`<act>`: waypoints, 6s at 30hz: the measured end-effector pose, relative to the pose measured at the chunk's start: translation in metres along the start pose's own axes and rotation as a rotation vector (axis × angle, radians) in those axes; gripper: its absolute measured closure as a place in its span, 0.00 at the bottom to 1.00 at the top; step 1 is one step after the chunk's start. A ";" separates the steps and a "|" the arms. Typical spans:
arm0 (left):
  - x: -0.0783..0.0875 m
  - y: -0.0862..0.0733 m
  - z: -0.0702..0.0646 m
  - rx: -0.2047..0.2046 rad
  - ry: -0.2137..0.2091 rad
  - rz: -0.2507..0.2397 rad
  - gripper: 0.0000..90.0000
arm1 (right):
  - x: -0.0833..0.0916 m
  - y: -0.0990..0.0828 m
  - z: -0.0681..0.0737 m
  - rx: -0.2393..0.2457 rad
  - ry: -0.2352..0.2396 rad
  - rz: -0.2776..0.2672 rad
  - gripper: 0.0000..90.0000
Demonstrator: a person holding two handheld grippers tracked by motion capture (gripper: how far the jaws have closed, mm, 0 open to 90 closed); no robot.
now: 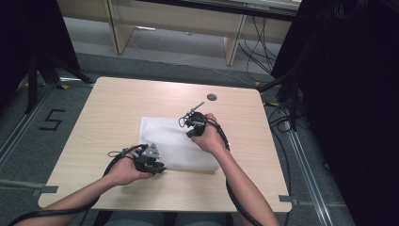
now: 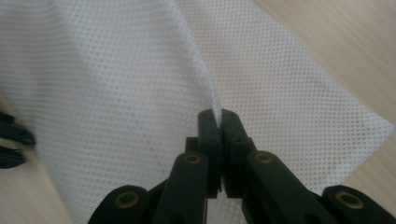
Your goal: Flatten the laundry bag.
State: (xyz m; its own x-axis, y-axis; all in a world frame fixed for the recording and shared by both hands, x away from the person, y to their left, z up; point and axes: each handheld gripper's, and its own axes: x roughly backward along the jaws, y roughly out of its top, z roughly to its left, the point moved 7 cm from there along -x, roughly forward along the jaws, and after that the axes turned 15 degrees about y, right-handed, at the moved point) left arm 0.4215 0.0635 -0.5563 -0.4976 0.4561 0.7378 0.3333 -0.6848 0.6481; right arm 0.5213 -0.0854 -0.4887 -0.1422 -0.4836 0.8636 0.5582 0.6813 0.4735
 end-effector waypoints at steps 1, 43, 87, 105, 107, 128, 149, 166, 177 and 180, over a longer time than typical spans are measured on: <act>-0.001 -0.001 0.001 0.007 0.008 0.007 0.86 | 0.004 0.000 0.006 -0.033 0.002 0.000 0.99; 0.053 -0.033 0.044 0.232 0.065 -0.065 0.74 | -0.009 -0.043 0.120 0.203 0.171 -0.066 0.98; 0.063 -0.044 0.038 0.182 0.028 -0.064 0.67 | -0.023 -0.076 0.129 0.207 0.192 0.048 0.98; 0.077 -0.049 0.063 0.269 0.135 -0.089 0.66 | -0.027 -0.095 0.132 0.245 0.211 0.157 0.99; 0.078 -0.051 0.072 0.267 0.193 -0.088 0.67 | -0.027 -0.097 0.134 0.256 0.220 0.161 0.99; 0.039 -0.035 0.036 0.158 0.104 -0.060 0.78 | 0.020 -0.108 0.102 0.015 0.174 -0.049 0.75; 0.036 -0.048 0.027 0.181 0.046 0.063 0.85 | 0.008 -0.147 0.038 -0.226 0.030 0.102 1.00; 0.045 -0.055 0.019 0.103 0.017 0.112 0.85 | 0.006 -0.144 0.034 -0.225 0.019 0.083 1.00; 0.046 -0.056 0.018 0.109 0.010 0.109 0.84 | 0.005 -0.143 0.034 -0.227 0.009 0.078 1.00; 0.046 -0.056 0.017 0.120 0.011 0.113 0.84 | 0.006 -0.143 0.035 -0.225 -0.002 0.088 1.00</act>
State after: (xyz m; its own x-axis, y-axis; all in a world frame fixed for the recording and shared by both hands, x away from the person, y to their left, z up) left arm 0.3939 0.1326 -0.5555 -0.4596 0.3733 0.8059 0.4810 -0.6582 0.5792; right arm 0.4118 -0.1663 -0.5454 -0.0869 -0.4263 0.9004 0.7365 0.5811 0.3462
